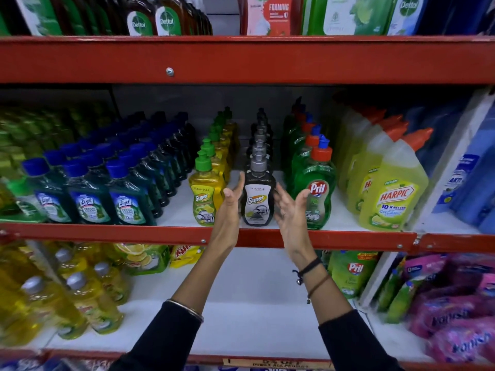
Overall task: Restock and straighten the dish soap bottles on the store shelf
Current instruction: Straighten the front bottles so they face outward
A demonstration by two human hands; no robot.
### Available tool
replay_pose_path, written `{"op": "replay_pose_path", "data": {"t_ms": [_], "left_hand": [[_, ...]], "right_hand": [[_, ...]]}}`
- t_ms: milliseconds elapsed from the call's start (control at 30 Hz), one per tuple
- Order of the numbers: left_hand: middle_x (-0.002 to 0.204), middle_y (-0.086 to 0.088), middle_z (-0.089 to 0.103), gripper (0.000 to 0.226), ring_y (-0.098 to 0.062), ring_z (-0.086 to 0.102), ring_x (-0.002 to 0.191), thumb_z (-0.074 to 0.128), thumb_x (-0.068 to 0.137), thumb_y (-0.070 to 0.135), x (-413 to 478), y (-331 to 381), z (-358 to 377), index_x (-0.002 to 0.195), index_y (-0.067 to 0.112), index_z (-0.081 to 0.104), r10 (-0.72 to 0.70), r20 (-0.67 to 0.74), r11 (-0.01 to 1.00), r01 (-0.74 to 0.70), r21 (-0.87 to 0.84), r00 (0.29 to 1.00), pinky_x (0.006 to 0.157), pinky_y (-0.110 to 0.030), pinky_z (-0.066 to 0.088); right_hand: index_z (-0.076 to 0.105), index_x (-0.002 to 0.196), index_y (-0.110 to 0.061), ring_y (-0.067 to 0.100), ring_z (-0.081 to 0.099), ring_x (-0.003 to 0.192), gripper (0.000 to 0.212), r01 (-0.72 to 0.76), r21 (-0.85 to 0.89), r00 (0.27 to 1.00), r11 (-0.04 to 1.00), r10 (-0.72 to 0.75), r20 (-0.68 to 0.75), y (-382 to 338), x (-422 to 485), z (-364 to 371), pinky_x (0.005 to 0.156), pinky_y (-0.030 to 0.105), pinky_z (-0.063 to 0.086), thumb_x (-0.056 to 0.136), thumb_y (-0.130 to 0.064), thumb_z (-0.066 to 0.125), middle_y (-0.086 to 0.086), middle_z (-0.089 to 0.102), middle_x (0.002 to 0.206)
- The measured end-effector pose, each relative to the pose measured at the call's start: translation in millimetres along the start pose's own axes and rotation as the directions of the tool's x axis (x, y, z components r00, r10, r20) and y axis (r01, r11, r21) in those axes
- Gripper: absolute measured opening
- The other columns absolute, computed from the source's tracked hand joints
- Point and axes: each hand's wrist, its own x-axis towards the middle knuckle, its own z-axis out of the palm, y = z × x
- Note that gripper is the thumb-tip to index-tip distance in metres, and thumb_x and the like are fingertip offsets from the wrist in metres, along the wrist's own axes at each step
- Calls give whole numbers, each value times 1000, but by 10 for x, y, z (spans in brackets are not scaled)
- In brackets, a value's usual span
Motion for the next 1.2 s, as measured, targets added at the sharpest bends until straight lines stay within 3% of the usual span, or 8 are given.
{"op": "replay_pose_path", "data": {"t_ms": [400, 533, 600, 700, 833, 1000, 1067, 1200], "left_hand": [[157, 6, 31, 75, -20, 30, 146, 9, 55, 104, -63, 84, -39, 122, 79, 29, 5, 45, 999, -7, 41, 999, 120, -57, 24], [152, 30, 23, 77, -12, 25, 147, 9, 62, 101, -75, 47, -45, 132, 71, 22, 31, 12, 991, -32, 129, 999, 120, -56, 25], [147, 38, 24, 75, -4, 24, 146, 11, 71, 97, -122, 23, -30, 137, 64, 23, 113, -61, 982, -102, 160, 992, 120, -54, 26], [147, 21, 44, 64, -12, 38, 141, 18, 89, 81, -292, -61, -52, 138, 50, 43, 287, -262, 957, -260, 133, 921, 115, -56, 33], [146, 11, 44, 75, -4, 37, 139, 18, 92, 76, -368, -87, -276, 141, 24, 42, 355, -480, 934, -330, 139, 802, 115, -32, 32], [159, 17, 19, 82, -8, 16, 149, 14, 68, 98, -168, -28, -643, 139, 57, 21, 133, -348, 991, -121, 56, 928, 123, -47, 14], [158, 16, 23, 94, -6, 25, 144, 16, 58, 104, -128, -7, -747, 138, 57, 23, 74, -265, 997, -77, 0, 961, 117, -40, 21], [146, 18, 38, 112, 25, 42, 117, 19, 54, 105, -140, -2, -835, 145, 42, 29, 80, -161, 997, -82, -7, 984, 90, 1, 35]], "right_hand": [[45, 135, -21, 11, 47, 125, 126, 7, -33, 999, 999, -9, -52, -7, 22, -23, 104, 33, 37, 39, -101, 26, 6, 47, 144], [41, 138, -23, 12, 44, 129, 125, 10, -72, 997, 997, -15, -69, -7, -9, -4, 107, 32, 33, 41, -101, 24, 2, 45, 144], [43, 136, -23, 10, 42, 131, 111, 53, -113, 989, 992, -68, -129, 41, -71, 55, 111, 32, 30, 55, -96, 21, -1, 46, 144], [53, 127, -15, -1, 47, 124, 78, 219, -187, 928, 958, -264, -262, 179, -290, 214, 107, 19, 35, 81, -71, 26, -2, 55, 133], [49, 130, -13, 2, 42, 130, 71, 301, -139, 945, 943, -315, -89, 367, -470, 474, 105, 14, 31, 86, -65, 30, 0, 52, 137], [31, 136, -40, 5, 24, 141, 90, 104, -30, 993, 994, -102, 53, 329, -179, 815, 119, 35, 16, 62, -91, 31, -5, 28, 155], [23, 143, -32, 8, 22, 143, 113, 25, 19, 998, 999, -26, 53, 294, -31, 895, 119, 35, 15, 51, -96, 32, -4, 23, 156], [28, 143, -23, 9, 29, 139, 125, -43, 67, 996, 997, 37, 79, 274, 78, 986, 115, 31, 20, 43, -98, 34, 1, 31, 153]]}}
